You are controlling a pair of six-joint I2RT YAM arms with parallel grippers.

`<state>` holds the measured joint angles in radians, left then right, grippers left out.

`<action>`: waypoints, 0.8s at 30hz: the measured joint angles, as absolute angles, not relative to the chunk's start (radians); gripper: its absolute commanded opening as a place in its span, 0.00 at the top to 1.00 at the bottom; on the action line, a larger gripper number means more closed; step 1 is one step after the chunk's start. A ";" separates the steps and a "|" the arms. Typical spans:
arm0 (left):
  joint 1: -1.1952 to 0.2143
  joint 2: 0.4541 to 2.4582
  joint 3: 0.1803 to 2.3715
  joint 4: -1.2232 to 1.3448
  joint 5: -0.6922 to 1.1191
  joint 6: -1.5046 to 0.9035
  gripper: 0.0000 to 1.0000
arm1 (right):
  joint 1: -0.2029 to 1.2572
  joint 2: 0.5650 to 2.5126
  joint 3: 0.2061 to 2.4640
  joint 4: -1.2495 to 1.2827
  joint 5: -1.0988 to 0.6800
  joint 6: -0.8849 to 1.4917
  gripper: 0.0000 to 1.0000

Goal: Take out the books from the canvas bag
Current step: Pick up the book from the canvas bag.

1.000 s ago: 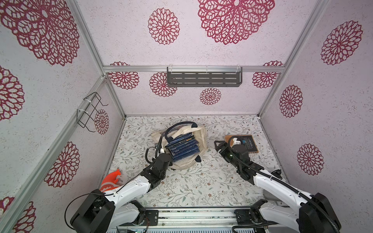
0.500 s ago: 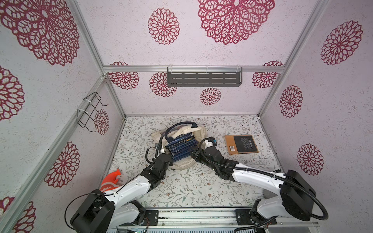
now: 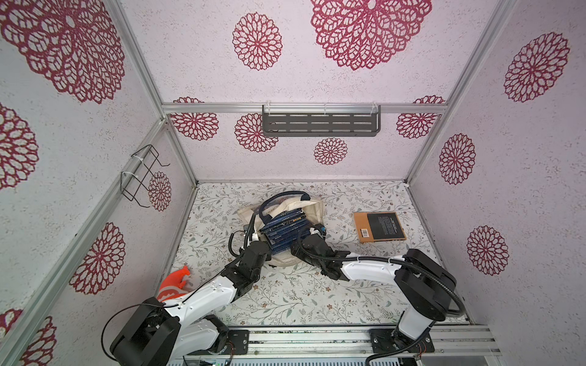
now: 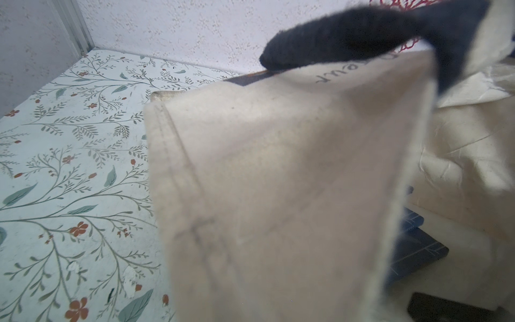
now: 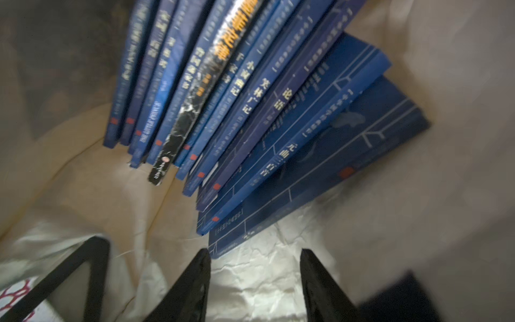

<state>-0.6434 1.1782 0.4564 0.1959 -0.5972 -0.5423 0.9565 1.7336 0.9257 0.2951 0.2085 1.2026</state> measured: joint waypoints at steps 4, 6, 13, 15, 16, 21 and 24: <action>-0.645 1.178 0.456 0.196 -0.597 -0.542 1.00 | 0.957 1.804 0.975 0.299 0.208 1.213 0.53; -0.645 1.179 0.456 0.196 -0.597 -0.542 1.00 | 0.956 1.831 0.993 0.306 0.209 1.222 0.56; -0.647 1.179 0.456 0.196 -0.595 -0.542 1.00 | 0.950 1.892 1.004 0.337 0.210 1.253 0.65; -0.648 1.179 0.456 0.196 -0.593 -0.542 1.00 | 0.950 1.903 1.010 0.341 0.214 1.258 0.65; -0.648 1.179 0.456 0.196 -0.593 -0.542 1.00 | 0.950 1.906 1.013 0.340 0.215 1.259 0.65; -0.648 1.179 0.456 0.195 -0.594 -0.542 1.00 | 0.951 1.921 1.023 0.344 0.224 1.256 0.69; -0.649 1.179 0.456 0.194 -0.593 -0.542 1.00 | 0.949 1.929 1.037 0.350 0.249 1.251 0.78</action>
